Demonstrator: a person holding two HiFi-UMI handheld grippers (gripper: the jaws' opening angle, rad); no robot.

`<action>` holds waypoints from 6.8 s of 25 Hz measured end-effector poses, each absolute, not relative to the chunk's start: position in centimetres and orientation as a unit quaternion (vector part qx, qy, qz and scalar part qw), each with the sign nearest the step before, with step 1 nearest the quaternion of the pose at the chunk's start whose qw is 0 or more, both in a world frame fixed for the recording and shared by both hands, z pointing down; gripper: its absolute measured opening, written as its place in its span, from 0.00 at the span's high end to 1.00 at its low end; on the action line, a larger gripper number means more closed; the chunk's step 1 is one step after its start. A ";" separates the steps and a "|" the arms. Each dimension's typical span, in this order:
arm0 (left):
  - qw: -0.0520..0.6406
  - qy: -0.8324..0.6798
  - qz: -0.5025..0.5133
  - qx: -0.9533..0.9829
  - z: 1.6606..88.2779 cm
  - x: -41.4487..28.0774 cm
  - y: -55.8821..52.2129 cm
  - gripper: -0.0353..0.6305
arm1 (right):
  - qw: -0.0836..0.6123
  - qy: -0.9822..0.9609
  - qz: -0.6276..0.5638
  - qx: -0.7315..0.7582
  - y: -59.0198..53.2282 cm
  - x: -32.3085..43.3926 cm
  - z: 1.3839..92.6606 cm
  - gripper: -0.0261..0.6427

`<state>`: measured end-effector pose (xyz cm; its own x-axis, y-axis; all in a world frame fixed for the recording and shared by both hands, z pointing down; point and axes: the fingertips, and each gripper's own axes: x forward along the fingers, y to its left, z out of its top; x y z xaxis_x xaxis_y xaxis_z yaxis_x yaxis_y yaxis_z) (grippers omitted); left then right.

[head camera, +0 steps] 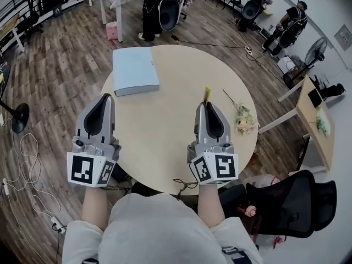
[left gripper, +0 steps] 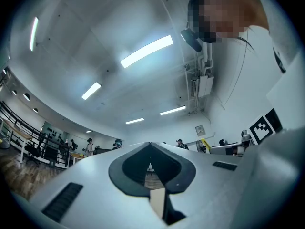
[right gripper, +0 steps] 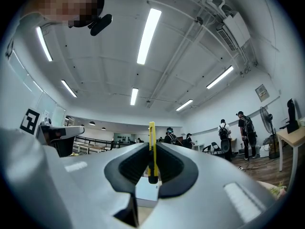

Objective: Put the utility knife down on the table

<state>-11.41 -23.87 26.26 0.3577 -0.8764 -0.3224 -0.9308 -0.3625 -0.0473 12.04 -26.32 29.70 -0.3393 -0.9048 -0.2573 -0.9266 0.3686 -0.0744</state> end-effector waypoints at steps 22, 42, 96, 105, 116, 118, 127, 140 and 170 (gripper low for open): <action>0.026 0.545 0.077 -0.835 33.4 -15.1 -32.4 0.94 | -0.009 0.823 -0.144 -0.550 -37.3 4.7 44.5 0.88; -0.011 0.559 0.049 -0.827 37.2 -17.5 -35.8 0.94 | -0.146 0.796 -0.267 -0.524 -41.1 1.2 59.8 0.88; -0.007 0.551 0.054 -0.833 36.9 -17.2 -35.3 0.94 | -0.143 0.808 -0.210 -0.532 -39.7 1.9 56.8 0.94; 0.012 0.533 0.073 -0.843 34.3 -14.6 -32.3 0.93 | -0.089 0.808 -0.162 -0.559 -35.7 5.2 50.0 0.94; 0.037 0.513 0.089 -0.853 31.8 -12.0 -28.3 0.94 | -0.044 0.808 -0.093 -0.580 -30.8 7.9 42.9 0.94; 0.042 0.511 0.091 -0.853 31.4 -11.6 -27.7 0.94 | -0.036 0.808 -0.083 -0.582 -30.0 8.3 41.8 0.94; 0.060 0.510 0.101 -0.852 29.8 -10.4 -25.4 0.94 | -0.015 0.806 -0.040 -0.591 -26.6 10.0 38.2 0.94; 0.080 0.507 0.113 -0.851 28.2 -8.0 -20.9 0.93 | 0.029 0.795 0.002 -0.606 -20.9 13.7 34.1 0.94; 0.102 0.506 0.121 -0.848 26.9 -3.8 -12.1 0.94 | 0.060 0.790 0.033 -0.609 -11.6 18.2 31.9 0.94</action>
<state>-3.85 -12.11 26.87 0.4584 -0.8337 -0.3079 -0.8829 -0.4670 -0.0498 18.23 -11.56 31.94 -0.2503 -0.9587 -0.1350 -0.9667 0.2553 -0.0204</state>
